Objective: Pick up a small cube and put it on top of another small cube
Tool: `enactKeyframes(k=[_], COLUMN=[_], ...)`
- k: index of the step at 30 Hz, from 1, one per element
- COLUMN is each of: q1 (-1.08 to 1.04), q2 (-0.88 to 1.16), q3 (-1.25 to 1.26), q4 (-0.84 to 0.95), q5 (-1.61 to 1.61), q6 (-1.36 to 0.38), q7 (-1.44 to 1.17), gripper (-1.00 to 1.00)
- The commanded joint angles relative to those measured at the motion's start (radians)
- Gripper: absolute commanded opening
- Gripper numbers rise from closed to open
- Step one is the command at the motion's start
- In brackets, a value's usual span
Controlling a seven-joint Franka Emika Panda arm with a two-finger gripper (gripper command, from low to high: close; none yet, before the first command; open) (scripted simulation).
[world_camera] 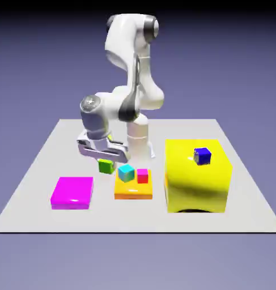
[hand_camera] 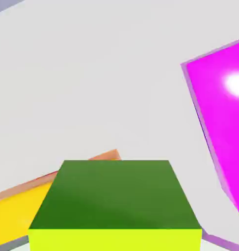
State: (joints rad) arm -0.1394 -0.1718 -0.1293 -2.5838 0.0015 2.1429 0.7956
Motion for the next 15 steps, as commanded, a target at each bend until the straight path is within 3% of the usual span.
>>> enactKeyframes(k=[1, 7, 14, 15], q1=[0.012, 0.083, 0.079, 0.079], q2=[-0.036, -0.252, -0.088, -0.088], q3=[0.003, 0.021, 0.010, 0.010], q4=[-0.034, -0.234, -0.322, -0.322], q5=[-0.017, -0.097, -0.107, -0.107], q6=[-0.003, -0.018, 0.235, 0.235], q7=[-0.011, -0.085, -0.084, -0.084], gripper=[-1.00, -1.00, -1.00, 1.00])
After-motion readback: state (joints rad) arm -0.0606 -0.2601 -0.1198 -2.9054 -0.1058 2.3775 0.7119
